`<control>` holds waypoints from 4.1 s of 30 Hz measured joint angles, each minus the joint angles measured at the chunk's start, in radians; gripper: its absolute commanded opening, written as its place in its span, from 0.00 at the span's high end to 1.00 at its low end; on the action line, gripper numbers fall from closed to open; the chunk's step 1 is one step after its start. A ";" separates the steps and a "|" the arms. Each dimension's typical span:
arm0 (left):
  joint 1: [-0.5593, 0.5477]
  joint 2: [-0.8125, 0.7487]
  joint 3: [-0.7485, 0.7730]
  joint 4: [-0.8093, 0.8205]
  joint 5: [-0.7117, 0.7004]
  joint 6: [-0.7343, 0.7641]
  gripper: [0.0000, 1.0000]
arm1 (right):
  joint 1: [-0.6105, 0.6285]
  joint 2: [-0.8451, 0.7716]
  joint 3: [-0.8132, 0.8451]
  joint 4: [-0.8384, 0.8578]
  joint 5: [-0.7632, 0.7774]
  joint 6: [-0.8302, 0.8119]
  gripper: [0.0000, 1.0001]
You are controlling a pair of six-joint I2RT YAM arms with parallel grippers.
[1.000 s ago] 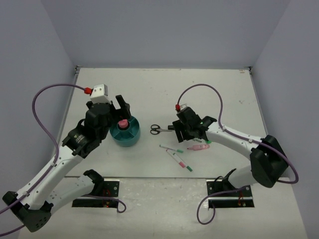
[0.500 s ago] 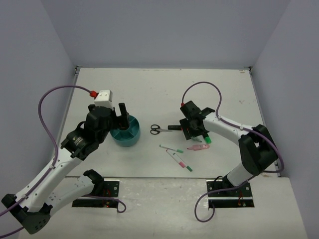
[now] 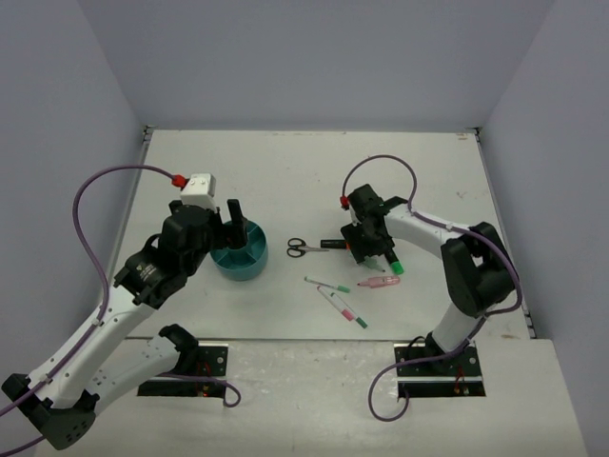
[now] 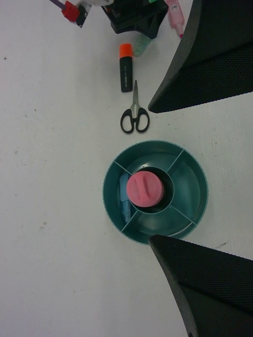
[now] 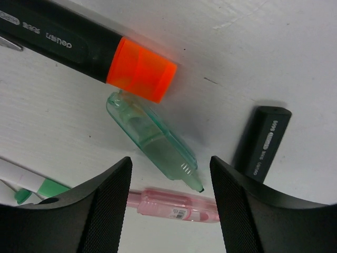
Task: Sort the stationery into containers
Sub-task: Pick up the pen from the center of the board, then close the pen cap on the pen.
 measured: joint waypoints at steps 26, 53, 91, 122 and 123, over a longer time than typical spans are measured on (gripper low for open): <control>0.000 -0.008 -0.005 0.034 0.080 -0.030 0.00 | 0.095 -0.125 0.005 0.021 0.078 -0.032 1.00; -0.035 0.113 -0.230 0.704 0.655 -0.422 0.20 | 0.572 -0.541 -0.001 0.269 0.028 0.035 1.00; -0.079 0.138 -0.219 0.699 0.616 -0.366 1.00 | 0.569 -0.443 0.102 0.197 0.081 0.113 0.88; -0.084 0.036 -0.165 0.696 0.630 -0.352 1.00 | 0.570 -0.600 -0.054 0.305 -0.007 0.137 0.77; -0.084 0.037 -0.167 0.703 0.635 -0.358 1.00 | 0.570 -0.594 -0.053 0.305 -0.009 0.136 0.77</control>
